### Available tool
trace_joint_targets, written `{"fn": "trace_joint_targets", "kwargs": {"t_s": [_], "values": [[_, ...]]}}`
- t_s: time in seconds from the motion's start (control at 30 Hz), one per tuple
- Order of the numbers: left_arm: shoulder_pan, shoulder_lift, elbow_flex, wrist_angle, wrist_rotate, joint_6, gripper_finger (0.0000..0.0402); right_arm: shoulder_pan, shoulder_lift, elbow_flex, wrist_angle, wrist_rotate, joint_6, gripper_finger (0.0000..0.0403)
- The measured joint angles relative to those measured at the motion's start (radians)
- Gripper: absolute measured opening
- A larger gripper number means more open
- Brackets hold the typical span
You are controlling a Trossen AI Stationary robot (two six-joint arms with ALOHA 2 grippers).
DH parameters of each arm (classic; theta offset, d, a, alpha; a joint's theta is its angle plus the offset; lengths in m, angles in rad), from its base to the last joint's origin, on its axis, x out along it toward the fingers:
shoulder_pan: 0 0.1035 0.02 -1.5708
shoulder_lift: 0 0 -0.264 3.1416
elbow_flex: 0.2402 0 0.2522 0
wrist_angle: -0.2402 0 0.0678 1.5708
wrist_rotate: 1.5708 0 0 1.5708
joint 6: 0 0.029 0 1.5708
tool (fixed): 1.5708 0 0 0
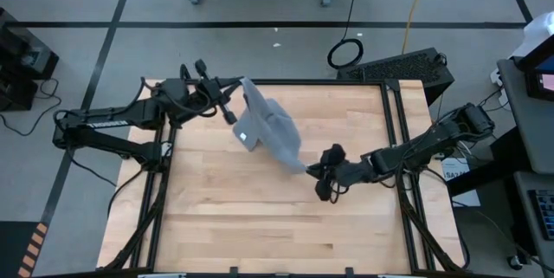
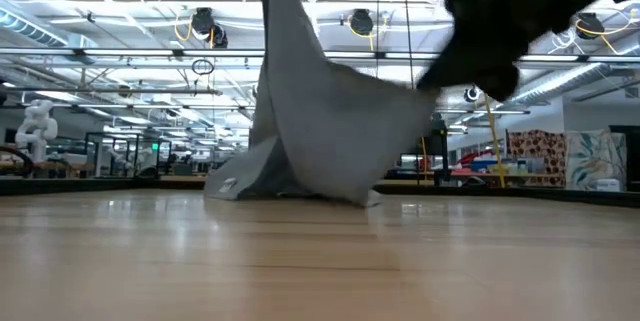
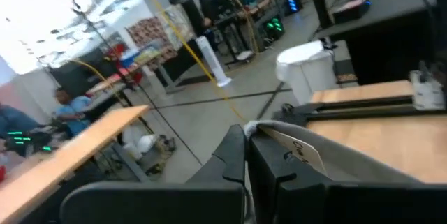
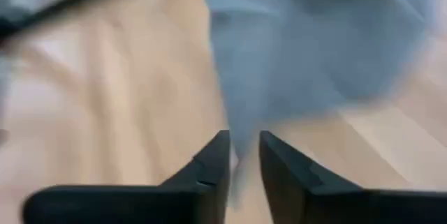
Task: Roll towel
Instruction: Fold the gray towel on the table
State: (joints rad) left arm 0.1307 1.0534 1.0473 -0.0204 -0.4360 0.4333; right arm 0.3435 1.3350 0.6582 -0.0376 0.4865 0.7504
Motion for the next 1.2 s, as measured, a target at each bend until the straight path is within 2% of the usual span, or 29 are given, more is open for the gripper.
{"fn": "trace_joint_targets", "kwargs": {"t_s": [0.13,0.2,0.27,0.37,0.5,0.6,0.7,0.77,0.9,1.0,1.07,1.2], "values": [[0.0,0.021,0.0,-0.046,0.101,-0.092,0.0002,-0.013,0.0,-0.001,-0.228,0.073,0.154,0.0128],[0.0,0.044,0.0,-0.064,0.145,-0.129,0.0002,-0.009,0.0,-0.001,-0.233,0.118,0.179,0.0152],[0.0,0.07,0.0,-0.066,0.17,-0.143,0.0002,0.008,0.0,-0.001,-0.139,0.179,0.146,0.0172],[0.0,0.115,0.0,-0.062,0.175,-0.152,0.0002,0.029,0.014,0.0,0.135,0.249,-0.017,0.0198],[0.0,0.172,0.0,-0.03,0.177,-0.162,0.0002,0.023,0.074,0.001,0.466,0.249,-0.354,0.0235],[-0.002,0.204,0.0,0.0,0.179,-0.163,0.0002,-0.01,0.13,0.001,0.595,0.251,-0.535,0.0264],[-0.002,0.225,0.0,0.011,0.179,-0.163,0.0002,-0.068,0.178,0.001,0.621,0.249,-0.616,0.0279],[-0.002,0.231,0.0,0.016,0.18,-0.163,0.0002,-0.119,0.203,0.001,0.592,0.22,-0.607,0.0279],[-0.002,0.231,0.0,0.015,0.18,-0.163,0.0002,-0.191,0.205,0.0,0.404,-0.015,-0.478,0.0263],[-0.002,0.228,0.0,0.013,0.179,-0.158,0.0004,-0.177,0.205,0.0,0.262,-0.142,-0.418,0.0243],[-0.002,0.227,0.0,0.014,0.179,-0.157,0.0006,-0.144,0.206,0.0,0.197,-0.142,-0.4,0.0226],[-0.002,0.228,0.0,0.014,0.179,-0.157,0.0007,-0.096,0.223,-0.007,0.194,-0.04,-0.394,0.0177]]}}
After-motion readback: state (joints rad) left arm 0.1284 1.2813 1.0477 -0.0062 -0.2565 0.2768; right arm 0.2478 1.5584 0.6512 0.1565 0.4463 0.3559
